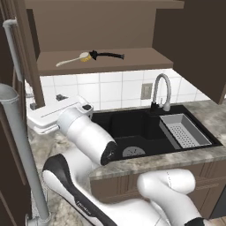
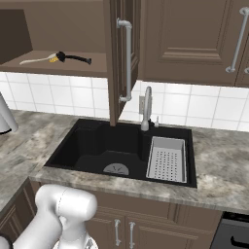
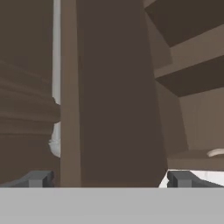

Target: Pick up the dish brush and dish brush from the sink, and place them back in the cabinet, and close the cabinet doors.

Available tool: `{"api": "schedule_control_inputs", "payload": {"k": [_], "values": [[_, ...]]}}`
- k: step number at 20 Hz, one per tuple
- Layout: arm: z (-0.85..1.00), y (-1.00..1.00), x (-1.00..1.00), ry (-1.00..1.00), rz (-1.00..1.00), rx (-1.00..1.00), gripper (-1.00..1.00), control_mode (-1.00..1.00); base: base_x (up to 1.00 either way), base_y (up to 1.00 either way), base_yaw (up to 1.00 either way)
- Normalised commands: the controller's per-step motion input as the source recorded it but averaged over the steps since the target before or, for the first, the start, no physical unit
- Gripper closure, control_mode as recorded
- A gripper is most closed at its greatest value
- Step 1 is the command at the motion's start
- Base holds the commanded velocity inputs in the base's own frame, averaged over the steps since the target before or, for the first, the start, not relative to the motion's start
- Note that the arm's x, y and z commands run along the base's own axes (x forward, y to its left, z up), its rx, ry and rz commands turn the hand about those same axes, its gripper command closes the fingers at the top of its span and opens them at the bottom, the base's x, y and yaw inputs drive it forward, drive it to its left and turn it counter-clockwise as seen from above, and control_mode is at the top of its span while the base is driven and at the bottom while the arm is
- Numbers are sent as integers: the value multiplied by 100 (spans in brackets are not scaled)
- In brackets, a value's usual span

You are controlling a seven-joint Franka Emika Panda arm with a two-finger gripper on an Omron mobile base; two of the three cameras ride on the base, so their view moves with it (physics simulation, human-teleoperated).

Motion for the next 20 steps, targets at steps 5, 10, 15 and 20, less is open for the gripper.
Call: {"api": "schedule_control_inputs", "payload": {"k": [5,10,15,20], "values": [[2,-25,10,0,-15,1,-100,-100,0,0,0],[4,-31,4,0,-17,2,-100,-100,0,0,0],[5,-34,2,0,-19,2,-100,-100,0,0,0],[1,-28,9,0,-19,0,-100,-100,0,0,0]]}}
